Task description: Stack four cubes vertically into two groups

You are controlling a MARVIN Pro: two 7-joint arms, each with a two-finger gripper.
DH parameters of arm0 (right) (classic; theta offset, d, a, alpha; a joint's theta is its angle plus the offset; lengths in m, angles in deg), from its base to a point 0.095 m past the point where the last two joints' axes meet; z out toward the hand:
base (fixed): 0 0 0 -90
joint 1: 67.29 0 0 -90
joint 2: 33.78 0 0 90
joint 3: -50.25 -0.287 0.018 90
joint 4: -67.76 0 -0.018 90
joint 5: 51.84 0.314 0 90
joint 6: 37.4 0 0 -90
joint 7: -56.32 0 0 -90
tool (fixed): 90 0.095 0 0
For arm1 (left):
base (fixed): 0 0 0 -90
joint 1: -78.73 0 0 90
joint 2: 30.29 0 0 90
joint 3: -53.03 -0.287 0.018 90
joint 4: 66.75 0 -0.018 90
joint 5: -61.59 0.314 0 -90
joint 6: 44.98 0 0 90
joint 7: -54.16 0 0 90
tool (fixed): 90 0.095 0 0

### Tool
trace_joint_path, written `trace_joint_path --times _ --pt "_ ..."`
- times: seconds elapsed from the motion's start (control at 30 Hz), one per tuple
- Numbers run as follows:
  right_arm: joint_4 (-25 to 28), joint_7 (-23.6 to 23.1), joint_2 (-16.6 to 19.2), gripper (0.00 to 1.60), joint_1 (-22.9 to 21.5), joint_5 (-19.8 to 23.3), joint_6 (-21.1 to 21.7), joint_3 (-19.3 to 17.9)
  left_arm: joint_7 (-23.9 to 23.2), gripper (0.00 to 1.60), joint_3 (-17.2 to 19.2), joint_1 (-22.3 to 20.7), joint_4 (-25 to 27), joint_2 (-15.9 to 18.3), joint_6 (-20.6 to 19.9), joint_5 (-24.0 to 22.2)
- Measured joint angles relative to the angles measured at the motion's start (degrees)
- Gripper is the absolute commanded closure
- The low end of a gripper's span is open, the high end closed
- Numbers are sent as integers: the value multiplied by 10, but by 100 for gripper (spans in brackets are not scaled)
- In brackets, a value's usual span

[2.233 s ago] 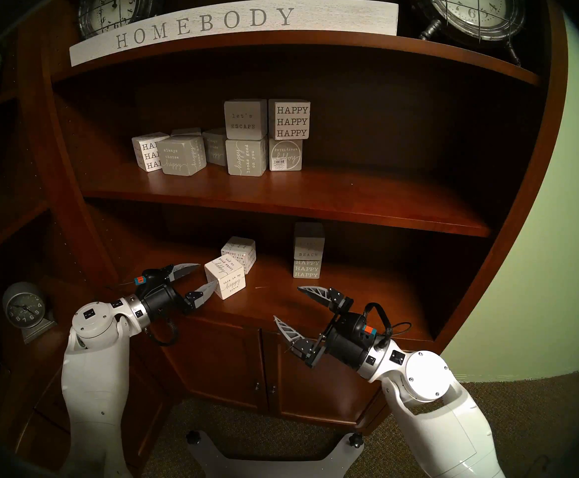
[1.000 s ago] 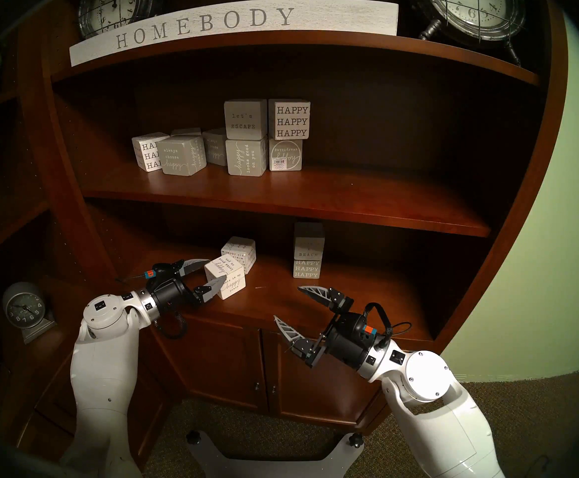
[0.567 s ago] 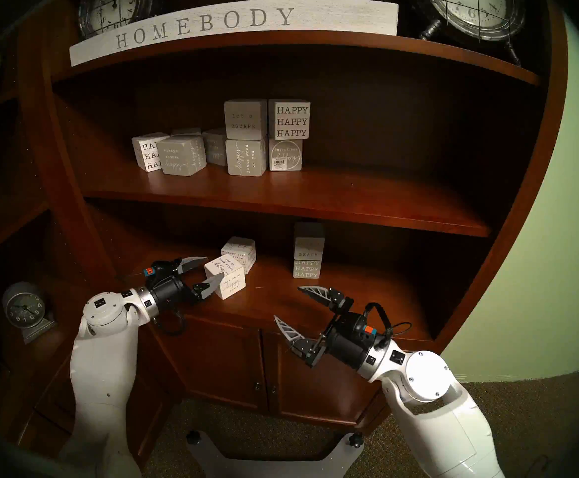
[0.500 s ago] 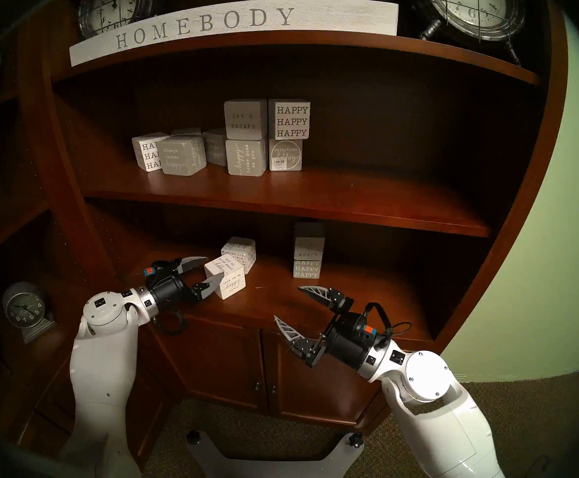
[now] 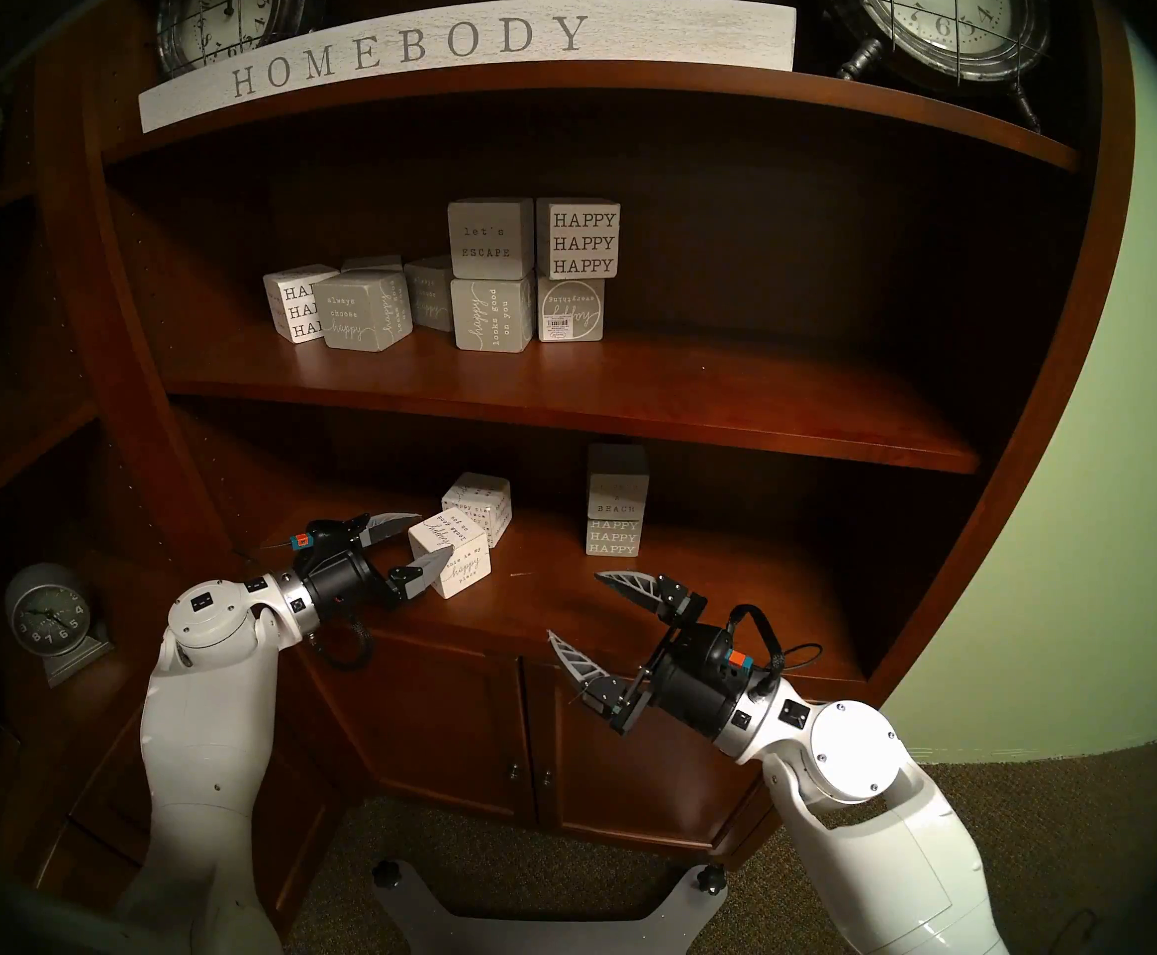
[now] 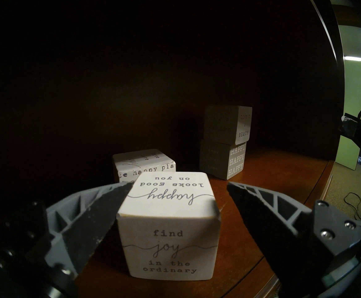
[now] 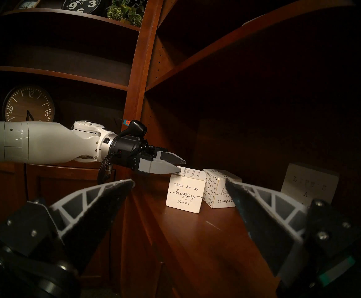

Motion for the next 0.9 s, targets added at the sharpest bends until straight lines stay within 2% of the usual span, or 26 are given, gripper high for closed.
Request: trace_joint_path --times 0.9 --pt "0 0 -1 0 0 0 0 0 10 0 -3 -18 -37 1 14 0"
